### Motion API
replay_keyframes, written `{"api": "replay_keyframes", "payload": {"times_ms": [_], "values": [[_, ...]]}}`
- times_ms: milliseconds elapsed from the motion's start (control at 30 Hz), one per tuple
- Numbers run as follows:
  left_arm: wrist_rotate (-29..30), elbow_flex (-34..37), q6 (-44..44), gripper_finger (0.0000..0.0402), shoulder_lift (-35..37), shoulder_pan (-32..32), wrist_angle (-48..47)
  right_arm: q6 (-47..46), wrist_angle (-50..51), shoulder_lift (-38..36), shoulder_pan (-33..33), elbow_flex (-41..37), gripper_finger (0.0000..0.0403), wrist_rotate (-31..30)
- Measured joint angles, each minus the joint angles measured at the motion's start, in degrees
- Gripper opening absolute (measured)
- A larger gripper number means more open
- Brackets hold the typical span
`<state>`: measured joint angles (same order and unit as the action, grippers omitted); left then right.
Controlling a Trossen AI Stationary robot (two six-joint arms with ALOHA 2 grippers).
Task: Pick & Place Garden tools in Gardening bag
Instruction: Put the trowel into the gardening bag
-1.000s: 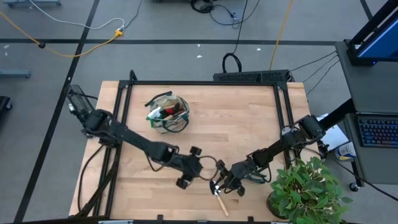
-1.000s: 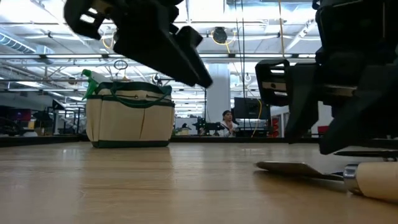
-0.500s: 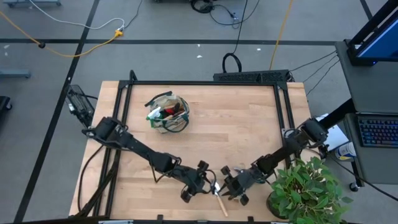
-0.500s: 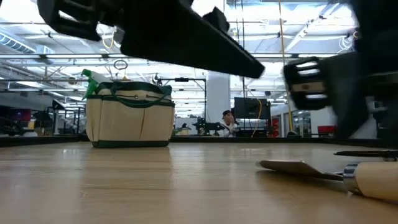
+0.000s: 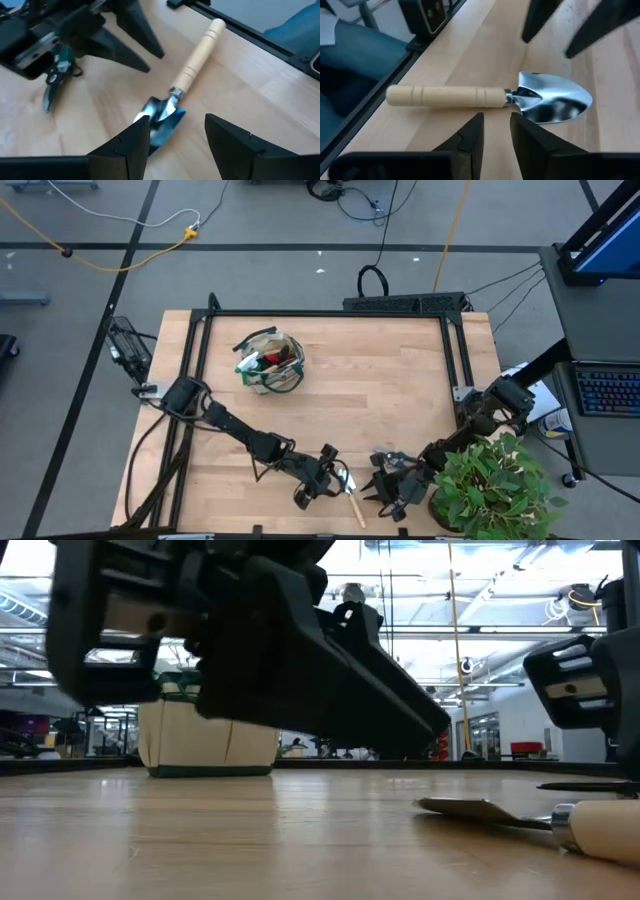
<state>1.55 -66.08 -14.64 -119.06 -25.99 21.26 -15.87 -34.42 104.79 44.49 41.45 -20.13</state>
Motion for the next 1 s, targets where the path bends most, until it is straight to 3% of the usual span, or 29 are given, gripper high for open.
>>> {"api": "replay_keyframes", "payload": {"times_ms": [333, 800, 900, 1000], "values": [[1.0, -0.1, -3.7, 0.0195, -3.9, 0.3, 7.3, -1.5, 0.4, 0.0, -0.4, 0.0, 0.0086, -1.1], [-0.5, -0.2, -6.1, 0.0193, -7.4, 1.9, 10.4, -1.2, 0.4, 0.0, -1.6, 0.0, 0.0086, -0.8], [-2.1, -0.2, -5.8, 0.0172, -7.4, 3.0, 10.3, -1.0, 0.4, 0.0, -2.1, 0.0, 0.0086, -0.8], [-7.7, -0.2, -3.3, 0.0136, -7.4, 4.8, 9.2, -0.4, 0.4, 0.0, -2.5, 0.0, 0.0086, -0.8]]}}
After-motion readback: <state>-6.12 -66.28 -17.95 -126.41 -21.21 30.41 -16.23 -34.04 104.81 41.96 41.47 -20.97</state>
